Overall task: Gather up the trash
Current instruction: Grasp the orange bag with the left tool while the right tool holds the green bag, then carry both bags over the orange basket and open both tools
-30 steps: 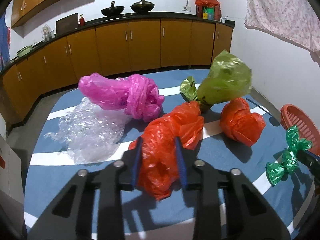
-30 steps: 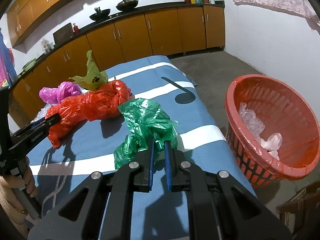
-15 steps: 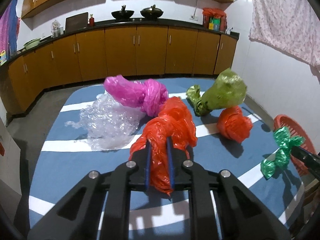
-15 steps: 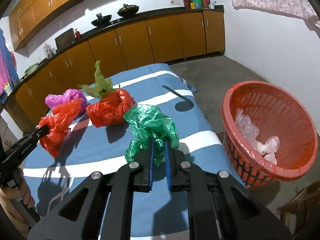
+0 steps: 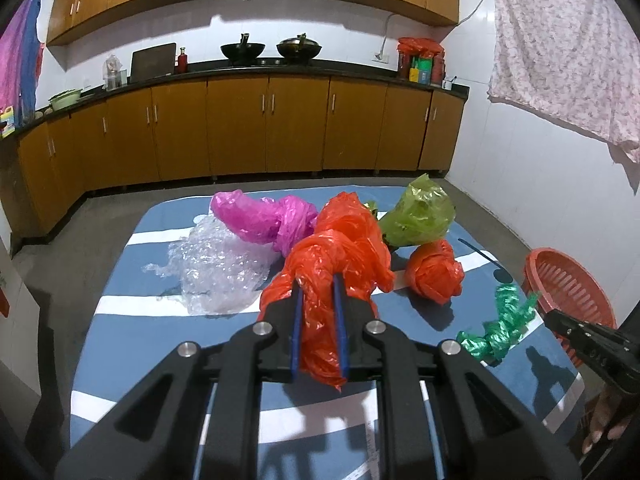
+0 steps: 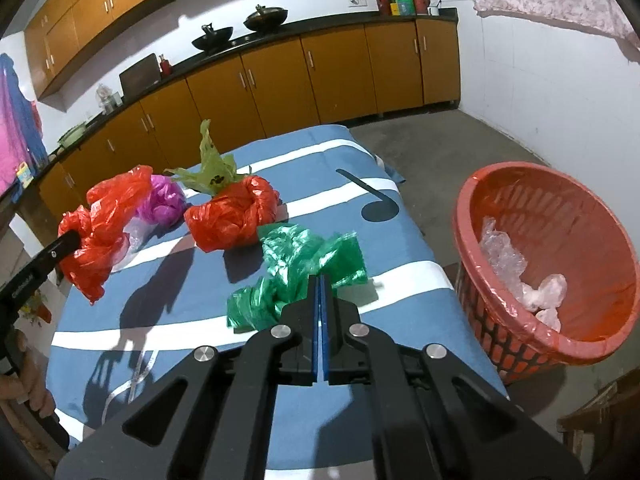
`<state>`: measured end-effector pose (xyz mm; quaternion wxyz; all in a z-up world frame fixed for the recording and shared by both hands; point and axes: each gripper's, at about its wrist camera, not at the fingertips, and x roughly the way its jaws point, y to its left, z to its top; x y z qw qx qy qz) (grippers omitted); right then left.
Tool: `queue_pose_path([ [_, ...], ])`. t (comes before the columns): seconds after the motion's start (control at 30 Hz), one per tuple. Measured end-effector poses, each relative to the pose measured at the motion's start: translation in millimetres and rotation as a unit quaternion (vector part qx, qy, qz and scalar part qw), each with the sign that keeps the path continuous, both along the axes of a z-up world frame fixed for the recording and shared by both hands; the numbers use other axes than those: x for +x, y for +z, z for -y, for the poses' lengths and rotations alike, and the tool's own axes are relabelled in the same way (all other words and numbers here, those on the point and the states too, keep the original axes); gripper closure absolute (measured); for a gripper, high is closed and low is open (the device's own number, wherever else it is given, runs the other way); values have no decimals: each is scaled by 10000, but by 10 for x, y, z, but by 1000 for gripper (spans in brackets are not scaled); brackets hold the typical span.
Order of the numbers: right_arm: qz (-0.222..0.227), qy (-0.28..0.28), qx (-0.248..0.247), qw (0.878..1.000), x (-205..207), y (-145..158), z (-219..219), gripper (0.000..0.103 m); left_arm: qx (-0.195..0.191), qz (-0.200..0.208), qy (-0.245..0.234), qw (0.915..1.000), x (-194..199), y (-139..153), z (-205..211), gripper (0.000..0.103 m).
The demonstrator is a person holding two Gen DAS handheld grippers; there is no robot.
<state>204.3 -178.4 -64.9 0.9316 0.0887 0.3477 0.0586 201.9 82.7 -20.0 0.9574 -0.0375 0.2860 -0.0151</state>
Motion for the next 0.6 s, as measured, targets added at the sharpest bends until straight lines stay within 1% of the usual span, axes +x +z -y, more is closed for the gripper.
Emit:
queue_pose_path([
  [0.03,38,-83,5,10000,12,11,-3,58,6,-5,24,10000,-1,-1,-16,88],
  [0.1,144,-266,29,9995,34,39,-6,28,18,-6,62,10000,0,2,-46,88],
  [0.13,140,-288,76,9995,77,40,-30,28,29,-2,87,10000,1,3,-68,88],
  [0.23,-56,-292,70,9995,220,-17,-123,28,61,12,154,9999,3,-1,-106,88],
  [0.37,-434,-307,-111,9985,420,-199,-301,29,103,5,230,9997,1,-15,-153,88],
  [0.4,-527,-313,-149,9980,457,-246,-331,33,111,-3,249,9996,2,-20,-167,88],
  [0.43,-627,-278,-186,9975,487,-295,-357,50,107,-10,259,9996,3,-24,-184,88],
  [0.47,-714,-190,-167,9971,507,-330,-364,63,99,-19,269,9996,7,-26,-201,88],
  [0.5,-781,-116,-143,9968,513,-351,-367,74,87,-24,275,9996,5,-27,-208,88],
  [0.6,-522,-124,-188,9984,393,-259,-297,75,54,-13,255,9997,-3,-18,-206,88],
])
